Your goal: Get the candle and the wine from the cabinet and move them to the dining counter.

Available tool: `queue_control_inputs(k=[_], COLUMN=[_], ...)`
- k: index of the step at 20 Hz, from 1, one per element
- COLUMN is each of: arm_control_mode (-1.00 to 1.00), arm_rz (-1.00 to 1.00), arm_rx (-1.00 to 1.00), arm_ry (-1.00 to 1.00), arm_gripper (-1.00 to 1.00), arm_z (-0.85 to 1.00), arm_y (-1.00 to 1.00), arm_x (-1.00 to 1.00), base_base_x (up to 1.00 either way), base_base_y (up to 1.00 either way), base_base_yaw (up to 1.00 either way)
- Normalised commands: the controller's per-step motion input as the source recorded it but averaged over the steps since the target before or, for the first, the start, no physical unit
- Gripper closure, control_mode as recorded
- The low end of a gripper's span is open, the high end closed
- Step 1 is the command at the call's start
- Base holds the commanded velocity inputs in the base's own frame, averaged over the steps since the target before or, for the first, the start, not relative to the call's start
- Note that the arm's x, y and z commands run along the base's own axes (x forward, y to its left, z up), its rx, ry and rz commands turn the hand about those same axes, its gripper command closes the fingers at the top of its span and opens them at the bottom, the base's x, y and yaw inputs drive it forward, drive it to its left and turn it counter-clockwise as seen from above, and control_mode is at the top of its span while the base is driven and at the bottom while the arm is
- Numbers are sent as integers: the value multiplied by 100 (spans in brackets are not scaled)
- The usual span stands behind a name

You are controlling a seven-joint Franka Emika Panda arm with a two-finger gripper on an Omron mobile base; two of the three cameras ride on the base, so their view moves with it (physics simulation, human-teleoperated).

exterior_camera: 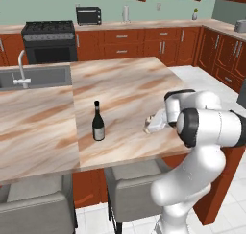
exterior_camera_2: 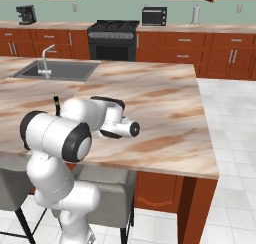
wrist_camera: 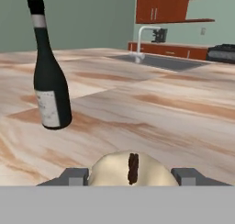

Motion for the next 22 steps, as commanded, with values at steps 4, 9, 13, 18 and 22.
queue_control_inputs(k=[4, 9, 13, 18, 22], arm_control_mode=[-100, -100, -100, -100, -100], arm_rz=[0, 0, 0, 0, 0], arm_rx=[0, 0, 0, 0, 0], arm_ry=[0, 0, 0, 0, 0], arm_gripper=[100, 100, 100, 100, 100], arm_z=[-33, -28, -24, -19, -23], arm_y=[0, 0, 0, 0, 0], arm_x=[17, 13, 15, 20, 12], base_base_x=[0, 0, 0, 0, 0], base_base_y=[0, 0, 0, 0, 0], base_base_yaw=[0, 0, 0, 0, 0])
